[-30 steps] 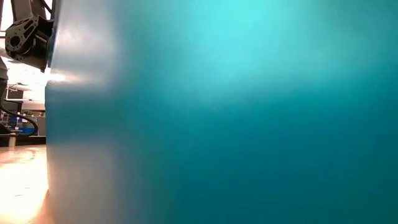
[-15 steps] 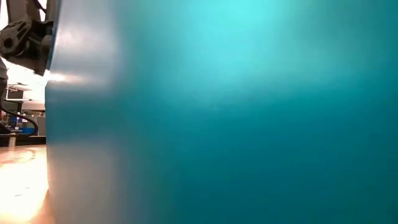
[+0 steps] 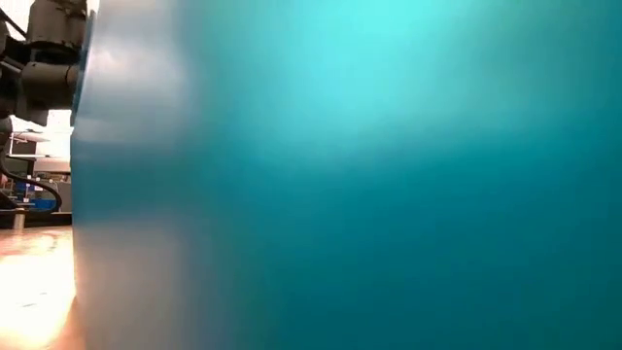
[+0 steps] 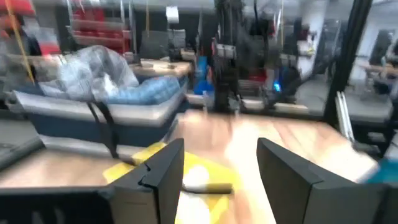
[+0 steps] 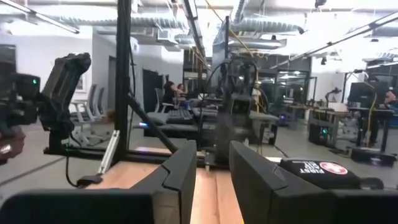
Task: Pick & place medical supplies in basket/bin
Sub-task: Return to Home Position
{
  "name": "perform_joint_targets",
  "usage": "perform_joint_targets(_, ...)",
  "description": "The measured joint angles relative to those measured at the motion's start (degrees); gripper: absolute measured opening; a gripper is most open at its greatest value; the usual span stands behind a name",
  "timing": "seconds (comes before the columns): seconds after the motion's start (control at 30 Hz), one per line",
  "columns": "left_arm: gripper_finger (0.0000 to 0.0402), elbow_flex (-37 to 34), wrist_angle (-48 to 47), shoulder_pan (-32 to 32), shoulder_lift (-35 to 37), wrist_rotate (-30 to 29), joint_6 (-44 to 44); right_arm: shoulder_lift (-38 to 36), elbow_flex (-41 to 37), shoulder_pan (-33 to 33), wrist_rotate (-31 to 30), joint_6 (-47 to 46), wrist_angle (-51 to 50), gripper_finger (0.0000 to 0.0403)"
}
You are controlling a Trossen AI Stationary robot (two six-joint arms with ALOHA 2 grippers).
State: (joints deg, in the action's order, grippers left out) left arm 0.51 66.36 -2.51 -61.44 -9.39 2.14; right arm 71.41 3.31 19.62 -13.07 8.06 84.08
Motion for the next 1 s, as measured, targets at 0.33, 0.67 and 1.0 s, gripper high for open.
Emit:
perform_joint_targets(0.33, 0.0174, -0.06, -28.54, 3.07, 26.42, 0.39, -2.5, 0.02, -0.01, 0.01, -0.29, -1.38, -5.69, 0.0103)
perform_joint_targets(0.67, 0.0174, 1.65, -53.16, 4.11, 46.71, -2.22, -2.75, 0.05, 0.0, 0.04, -7.49, -3.56, -7.26, 0.0103)
perform_joint_targets(1.0, 0.0174, 1.75, -58.22, 4.09, 54.87, -5.22, -3.8, 0.07, 0.0, 1.71, -5.26, -6.02, -11.28, 0.0103)
